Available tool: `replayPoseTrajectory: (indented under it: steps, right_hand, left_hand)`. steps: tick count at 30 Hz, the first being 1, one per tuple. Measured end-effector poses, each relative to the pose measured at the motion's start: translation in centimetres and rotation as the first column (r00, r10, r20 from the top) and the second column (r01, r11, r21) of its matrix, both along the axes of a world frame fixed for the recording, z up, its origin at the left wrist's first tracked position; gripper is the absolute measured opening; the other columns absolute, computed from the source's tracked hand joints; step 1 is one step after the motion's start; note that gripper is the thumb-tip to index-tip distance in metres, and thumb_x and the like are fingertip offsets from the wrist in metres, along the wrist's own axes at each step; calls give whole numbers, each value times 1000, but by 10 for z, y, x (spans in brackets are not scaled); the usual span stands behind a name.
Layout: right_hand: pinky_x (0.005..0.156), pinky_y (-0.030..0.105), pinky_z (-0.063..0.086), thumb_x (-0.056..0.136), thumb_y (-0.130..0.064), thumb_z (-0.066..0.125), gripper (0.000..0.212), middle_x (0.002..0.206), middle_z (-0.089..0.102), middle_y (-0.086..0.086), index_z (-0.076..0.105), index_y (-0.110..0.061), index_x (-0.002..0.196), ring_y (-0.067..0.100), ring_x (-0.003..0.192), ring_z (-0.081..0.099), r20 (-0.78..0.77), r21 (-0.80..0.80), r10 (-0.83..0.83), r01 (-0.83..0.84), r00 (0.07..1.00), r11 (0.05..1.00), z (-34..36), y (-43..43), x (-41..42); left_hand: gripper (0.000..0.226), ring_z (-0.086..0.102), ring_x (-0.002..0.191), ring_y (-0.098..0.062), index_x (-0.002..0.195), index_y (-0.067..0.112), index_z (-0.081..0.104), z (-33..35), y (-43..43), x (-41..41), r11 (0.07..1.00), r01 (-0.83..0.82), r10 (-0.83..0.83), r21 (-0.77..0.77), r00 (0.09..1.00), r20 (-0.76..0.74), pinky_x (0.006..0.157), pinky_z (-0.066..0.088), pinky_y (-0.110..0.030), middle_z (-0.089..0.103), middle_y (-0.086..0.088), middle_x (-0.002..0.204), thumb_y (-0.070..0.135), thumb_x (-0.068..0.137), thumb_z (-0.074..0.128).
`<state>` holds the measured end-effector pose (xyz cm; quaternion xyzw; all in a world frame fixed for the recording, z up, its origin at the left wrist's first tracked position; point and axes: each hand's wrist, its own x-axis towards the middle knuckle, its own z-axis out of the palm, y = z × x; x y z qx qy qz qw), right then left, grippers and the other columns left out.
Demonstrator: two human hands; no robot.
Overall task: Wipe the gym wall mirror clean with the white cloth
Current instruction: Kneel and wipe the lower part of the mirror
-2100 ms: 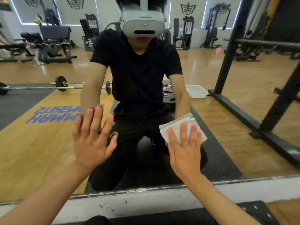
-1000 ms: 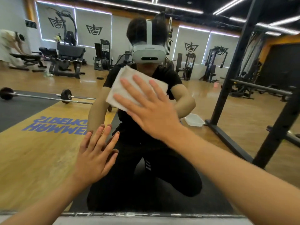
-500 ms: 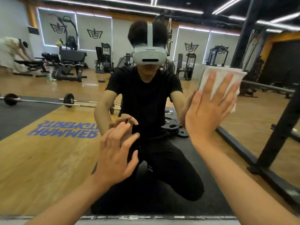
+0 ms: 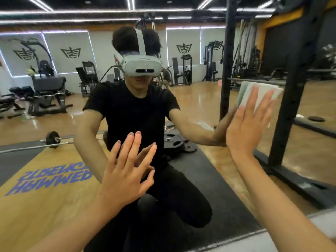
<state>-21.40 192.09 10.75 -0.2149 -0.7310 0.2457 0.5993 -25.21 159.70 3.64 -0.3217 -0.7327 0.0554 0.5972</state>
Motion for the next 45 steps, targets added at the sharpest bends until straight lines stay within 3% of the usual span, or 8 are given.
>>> replayPoseTrajectory:
  steps: [3, 7, 12, 20, 25, 29, 36, 45]
  right_hand:
    - [130, 60, 5, 112, -41, 13, 59, 176, 2, 12, 13, -26, 169, 38, 162, -2, -79, -111, -13, 5, 997, 994, 21, -59, -7]
    - [130, 57, 2, 113, -40, 23, 55, 175, 2, 10, 18, -28, 167, 38, 162, -1, 16, 292, 164, -161, 986, 943, 6, -151, -9]
    - [129, 54, 15, 113, -42, 36, 52, 172, 18, 6, 27, -37, 163, 31, 161, 13, 119, 762, 157, -191, 980, 619, -16, -60, -6]
    - [127, 63, 17, 114, -39, 15, 57, 175, 3, 17, 9, -25, 169, 40, 161, 2, 12, 1, -34, 34, 999, 999, -21, -30, -3]
    - [130, 58, 3, 114, -40, 22, 54, 175, -1, 12, 11, -30, 167, 39, 162, -5, 134, 425, 189, -229, 973, 876, -37, -148, -2]
    - [131, 51, 3, 114, -46, 28, 54, 175, 3, 5, 11, -39, 165, 29, 163, -3, 147, 662, 133, -198, 980, 723, -40, -85, -6]
    - [127, 62, 14, 114, -42, 18, 57, 176, 0, 15, 3, -31, 168, 39, 162, -2, -13, -102, 85, -86, 996, 991, -69, -115, -8]
    - [130, 52, 5, 116, -43, 22, 51, 173, 7, 9, 11, -37, 165, 31, 161, -6, 98, 324, 252, -270, 963, 907, -110, -164, -4]
  left_hand:
    - [71, 23, 160, -39, 161, 19, 43, -1, 1, -1, 1000, 1, -1, 3, 1000, -11, 127, 24, -57, 26, -25, 170, 40, 95, 60]
    - [69, 24, 160, -38, 159, 19, 47, -2, -2, 0, 1000, 15, -15, -2, 1000, 16, 127, 23, -56, 28, -26, 169, 41, 95, 61]
    - [67, 22, 160, -39, 158, 22, 45, -4, -4, 0, 1000, 23, -23, -15, 1000, 14, 128, 21, -55, 21, -24, 172, 42, 95, 58]
    - [68, 20, 161, -37, 158, 22, 44, -5, 0, -2, 1000, 5, -5, -15, 1000, 8, 129, 18, -53, 21, -22, 172, 44, 95, 58]
    - [70, 20, 161, -37, 158, 22, 43, -3, -4, -2, 998, 44, -43, -35, 999, 13, 129, 17, -52, 20, -21, 173, 43, 93, 59]
    - [69, 22, 160, -38, 157, 22, 45, -3, -5, -1, 998, 57, -56, -38, 998, 18, 130, 18, -52, 22, -22, 172, 42, 92, 59]
    - [67, 20, 161, -37, 159, 25, 43, -2, -1, -1, 999, 47, -46, -13, 999, 26, 130, 17, -53, 24, -23, 171, 42, 96, 55]
    - [68, 15, 162, -40, 161, 14, 43, -2, -8, -1, 998, 58, -56, -36, 997, 60, 131, 12, -53, 23, -29, 168, 39, 98, 55]
